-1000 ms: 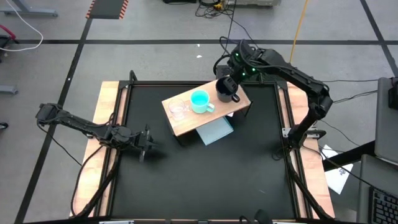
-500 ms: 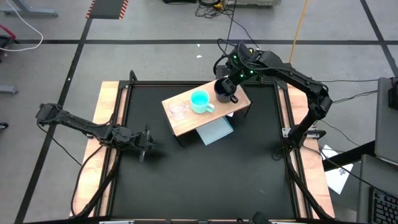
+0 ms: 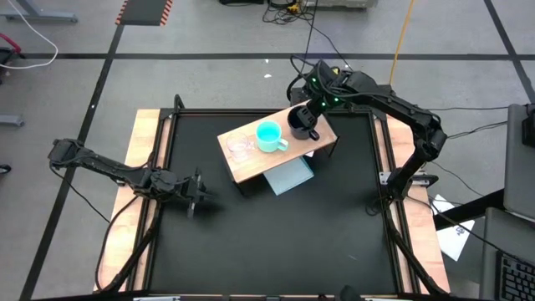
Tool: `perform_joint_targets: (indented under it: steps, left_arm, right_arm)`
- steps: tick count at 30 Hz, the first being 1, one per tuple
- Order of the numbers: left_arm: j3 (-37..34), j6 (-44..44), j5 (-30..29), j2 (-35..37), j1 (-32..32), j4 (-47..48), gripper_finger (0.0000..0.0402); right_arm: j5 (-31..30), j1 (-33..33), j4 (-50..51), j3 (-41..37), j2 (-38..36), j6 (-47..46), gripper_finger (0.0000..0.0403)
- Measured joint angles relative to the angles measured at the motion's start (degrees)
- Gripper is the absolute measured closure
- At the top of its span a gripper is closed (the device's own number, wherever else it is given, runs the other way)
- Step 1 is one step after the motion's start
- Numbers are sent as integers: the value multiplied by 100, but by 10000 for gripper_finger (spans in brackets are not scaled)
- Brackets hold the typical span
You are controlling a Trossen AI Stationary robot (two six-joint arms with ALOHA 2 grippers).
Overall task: Stack small to large cups/mugs on shelf
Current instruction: Put the dark blue mug on the shelf
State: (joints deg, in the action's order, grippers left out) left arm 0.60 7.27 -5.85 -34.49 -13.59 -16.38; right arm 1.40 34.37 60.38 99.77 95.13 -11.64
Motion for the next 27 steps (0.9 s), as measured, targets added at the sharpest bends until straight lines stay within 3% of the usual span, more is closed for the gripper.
perform_joint_targets:
  steps: [7, 27]
  left_arm:
    - [0, 11, 0, -1, -1, -4, 376]
    - [0, 20, -2, 0, -1, -12, 376]
  right_arm:
    - [66, 0, -361, -442, -28, -10, 391]
    - [-9, 4, -318, -480, -166, 158, 370]
